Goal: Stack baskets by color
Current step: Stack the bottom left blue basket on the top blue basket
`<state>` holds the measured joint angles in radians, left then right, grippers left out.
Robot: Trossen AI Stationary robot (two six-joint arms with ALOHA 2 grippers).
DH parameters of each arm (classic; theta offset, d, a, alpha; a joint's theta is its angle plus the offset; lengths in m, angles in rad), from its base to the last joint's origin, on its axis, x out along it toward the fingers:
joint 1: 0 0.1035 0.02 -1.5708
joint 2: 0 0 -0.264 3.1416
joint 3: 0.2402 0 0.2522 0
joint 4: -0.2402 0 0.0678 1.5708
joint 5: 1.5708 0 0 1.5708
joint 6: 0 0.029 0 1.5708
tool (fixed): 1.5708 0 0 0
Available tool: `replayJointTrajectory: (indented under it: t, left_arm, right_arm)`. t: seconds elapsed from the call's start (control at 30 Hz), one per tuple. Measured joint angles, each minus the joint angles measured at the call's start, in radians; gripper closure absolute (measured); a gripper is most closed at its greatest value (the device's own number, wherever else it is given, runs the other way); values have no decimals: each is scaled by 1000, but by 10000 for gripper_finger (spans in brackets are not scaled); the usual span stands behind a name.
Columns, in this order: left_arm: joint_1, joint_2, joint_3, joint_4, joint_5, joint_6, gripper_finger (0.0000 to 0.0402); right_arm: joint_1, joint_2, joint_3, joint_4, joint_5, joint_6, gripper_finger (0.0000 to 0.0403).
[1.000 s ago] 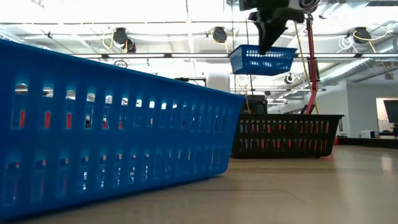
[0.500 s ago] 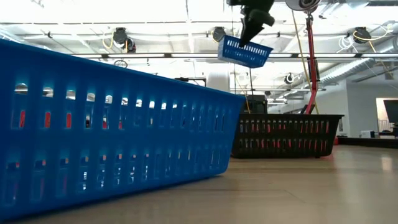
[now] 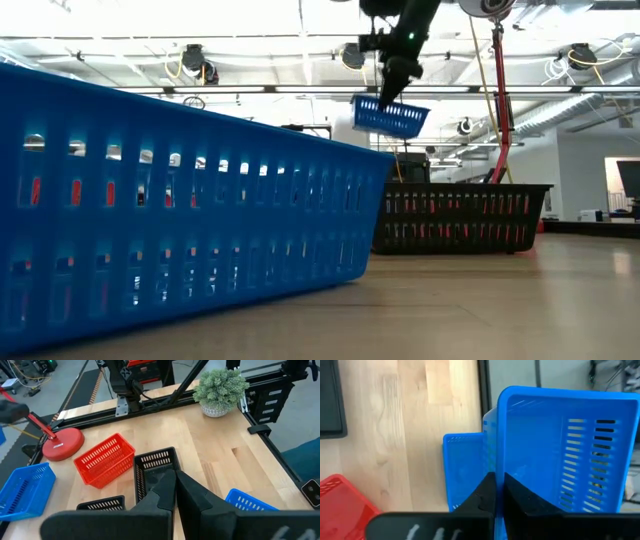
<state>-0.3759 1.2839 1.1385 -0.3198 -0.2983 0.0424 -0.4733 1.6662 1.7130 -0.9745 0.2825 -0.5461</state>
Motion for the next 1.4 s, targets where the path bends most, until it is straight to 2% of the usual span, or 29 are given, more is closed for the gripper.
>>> replayJointTrajectory:
  t: [0.57, 0.9, 1.07, 1.4]
  left_arm:
    - [0, 0, 0, -33, 0, -7, 385]
    - [0, 0, 0, -37, 0, -7, 385]
    - [0, 0, 0, -37, 0, -7, 385]
    - [0, 0, 0, -36, 0, -11, 385]
  right_arm:
    - [-10, 181, -10, -6, -1, 13, 399]
    - [-17, 189, -103, 36, -2, 28, 399]
    - [-19, 190, -158, 123, -2, 10, 399]
    - [-21, 189, -173, 147, -2, 12, 399]
